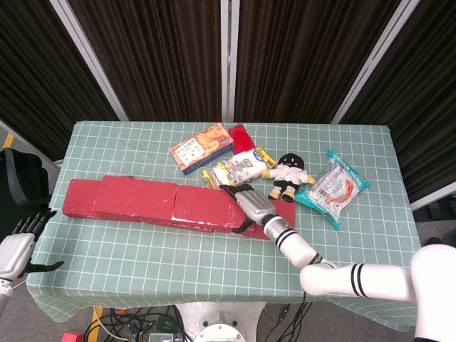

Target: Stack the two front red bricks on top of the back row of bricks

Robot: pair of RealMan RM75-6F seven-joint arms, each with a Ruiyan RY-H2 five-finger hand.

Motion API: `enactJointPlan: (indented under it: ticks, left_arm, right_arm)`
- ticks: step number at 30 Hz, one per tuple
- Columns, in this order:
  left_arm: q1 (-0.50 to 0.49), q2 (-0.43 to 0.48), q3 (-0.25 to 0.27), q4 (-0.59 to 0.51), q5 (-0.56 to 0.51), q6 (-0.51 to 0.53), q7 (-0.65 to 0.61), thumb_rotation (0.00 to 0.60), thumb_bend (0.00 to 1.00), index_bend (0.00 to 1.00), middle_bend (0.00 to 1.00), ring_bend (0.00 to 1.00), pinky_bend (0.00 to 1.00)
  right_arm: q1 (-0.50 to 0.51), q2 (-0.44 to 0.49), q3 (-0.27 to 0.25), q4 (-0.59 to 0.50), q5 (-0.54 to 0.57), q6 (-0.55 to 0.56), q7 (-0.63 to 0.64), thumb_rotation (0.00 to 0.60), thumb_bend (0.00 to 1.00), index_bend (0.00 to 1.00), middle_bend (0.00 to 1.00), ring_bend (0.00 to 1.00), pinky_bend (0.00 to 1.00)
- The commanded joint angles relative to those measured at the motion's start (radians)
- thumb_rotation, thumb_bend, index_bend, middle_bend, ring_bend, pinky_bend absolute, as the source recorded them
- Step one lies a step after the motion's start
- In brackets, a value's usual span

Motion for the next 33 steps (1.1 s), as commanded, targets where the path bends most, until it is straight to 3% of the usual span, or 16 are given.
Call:
enactJointPlan:
  ticks: [1, 10, 14, 19, 33]
  left_arm:
    - [0.000, 0.000, 0.000, 0.001, 0.000, 0.000, -0.001, 0.600, 0.03, 0.02, 0.00, 0.00, 0.00]
    - [0.001, -0.002, 0.002, 0.006, 0.000, -0.001, -0.006, 0.600, 0.03, 0.02, 0.00, 0.00, 0.00]
    - [0.002, -0.002, 0.001, 0.006, 0.001, 0.000, -0.007, 0.600, 0.03, 0.02, 0.00, 0.00, 0.00]
    - [0.001, -0.001, 0.002, 0.007, 0.001, -0.002, -0.007, 0.600, 0.03, 0.02, 0.00, 0.00, 0.00]
    - [0.002, 0.005, 0.000, -0.005, 0.001, 0.003, 0.005, 0.600, 0.03, 0.02, 0.00, 0.00, 0.00]
  right_arm:
    - [0.001, -0.002, 0.001, 0.003, 0.002, -0.001, 0.000, 0.600, 0.13, 0.00, 0.16, 0.10, 0.00]
    - [0.000, -0.007, 0.003, 0.006, -0.004, -0.004, 0.006, 0.600, 0.12, 0.00, 0.14, 0.08, 0.00]
    - [-0.004, -0.006, 0.006, 0.004, -0.014, -0.013, 0.019, 0.600, 0.07, 0.00, 0.09, 0.01, 0.00]
    - [-0.013, -0.005, 0.011, 0.002, -0.034, -0.014, 0.038, 0.600, 0.00, 0.00, 0.00, 0.00, 0.00]
    - [-0.056, 0.045, 0.015, -0.061, -0.113, 0.016, 0.071, 0.600, 0.00, 0.00, 0.00, 0.00, 0.00]
